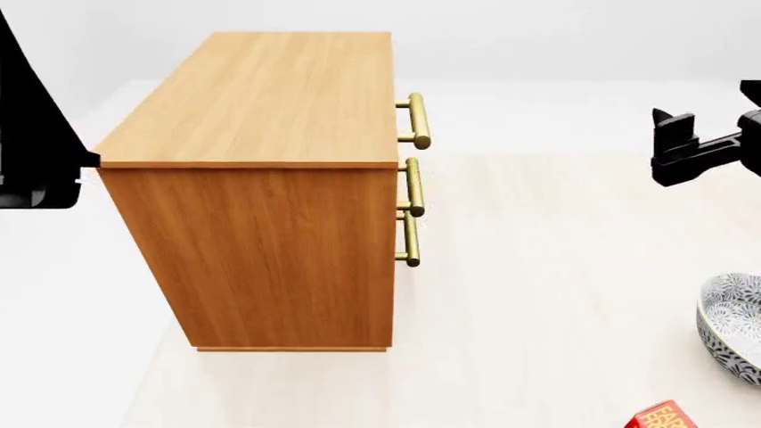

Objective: Close the top drawer of the cabinet and put the bowl on top of it.

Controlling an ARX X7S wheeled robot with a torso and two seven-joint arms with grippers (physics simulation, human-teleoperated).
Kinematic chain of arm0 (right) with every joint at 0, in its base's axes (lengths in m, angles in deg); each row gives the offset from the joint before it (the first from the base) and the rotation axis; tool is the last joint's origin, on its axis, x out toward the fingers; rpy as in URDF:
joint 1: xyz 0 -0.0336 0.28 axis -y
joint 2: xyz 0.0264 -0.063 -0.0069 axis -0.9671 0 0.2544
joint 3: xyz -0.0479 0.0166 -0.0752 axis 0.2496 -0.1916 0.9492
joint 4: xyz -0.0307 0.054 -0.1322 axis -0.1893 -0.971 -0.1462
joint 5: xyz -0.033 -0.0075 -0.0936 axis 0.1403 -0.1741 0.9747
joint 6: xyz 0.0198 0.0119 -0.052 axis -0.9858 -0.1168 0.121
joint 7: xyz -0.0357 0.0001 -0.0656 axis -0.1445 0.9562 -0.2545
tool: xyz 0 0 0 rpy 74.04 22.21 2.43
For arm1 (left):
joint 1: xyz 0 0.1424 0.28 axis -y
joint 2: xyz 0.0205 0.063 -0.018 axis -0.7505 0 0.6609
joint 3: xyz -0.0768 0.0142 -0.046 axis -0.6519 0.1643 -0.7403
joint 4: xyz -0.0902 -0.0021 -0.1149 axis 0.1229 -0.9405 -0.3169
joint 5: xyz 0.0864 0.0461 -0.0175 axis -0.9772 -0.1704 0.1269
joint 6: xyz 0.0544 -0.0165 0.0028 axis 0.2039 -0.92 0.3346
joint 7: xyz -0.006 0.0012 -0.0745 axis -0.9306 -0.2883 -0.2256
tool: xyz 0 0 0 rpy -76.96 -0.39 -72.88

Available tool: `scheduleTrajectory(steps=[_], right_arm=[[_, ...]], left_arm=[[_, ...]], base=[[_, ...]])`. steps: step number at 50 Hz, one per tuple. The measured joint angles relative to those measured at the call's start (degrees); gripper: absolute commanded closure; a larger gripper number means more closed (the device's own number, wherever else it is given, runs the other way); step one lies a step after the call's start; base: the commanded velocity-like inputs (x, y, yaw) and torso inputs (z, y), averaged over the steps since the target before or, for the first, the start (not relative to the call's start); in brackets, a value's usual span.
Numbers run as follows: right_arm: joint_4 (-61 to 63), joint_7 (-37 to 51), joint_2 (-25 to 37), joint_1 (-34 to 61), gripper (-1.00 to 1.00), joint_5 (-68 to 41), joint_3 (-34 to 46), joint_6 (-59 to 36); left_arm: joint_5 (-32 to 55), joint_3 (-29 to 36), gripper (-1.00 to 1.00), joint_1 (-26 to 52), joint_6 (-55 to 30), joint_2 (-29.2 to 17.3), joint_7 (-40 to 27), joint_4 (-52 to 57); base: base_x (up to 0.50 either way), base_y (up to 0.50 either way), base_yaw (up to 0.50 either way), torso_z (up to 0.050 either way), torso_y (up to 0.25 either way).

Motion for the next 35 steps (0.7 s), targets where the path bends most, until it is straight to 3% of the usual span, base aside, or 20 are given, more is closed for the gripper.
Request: scheduleTrajectory(steps=[17, 35], right_arm=[[-7.2, -6.9, -0.7, 6.1, -1.00, 7.0, 5.3, -15.4], [-10.5, -10.3, 1.0, 7.5, -1.00, 4.8, 7.8, -27.5]], left_arm=[[0.1, -0.3, -1.00, -0.5, 0.4, -0.3, 0.0, 0.0], [0.1, -0.5, -1.00, -0.4, -0.1, 0.1, 0.2, -0.1]], base=[[0.00, 0.00, 0.00, 0.000, 0.000], [0.00, 0.00, 0.00, 0.000, 0.000]])
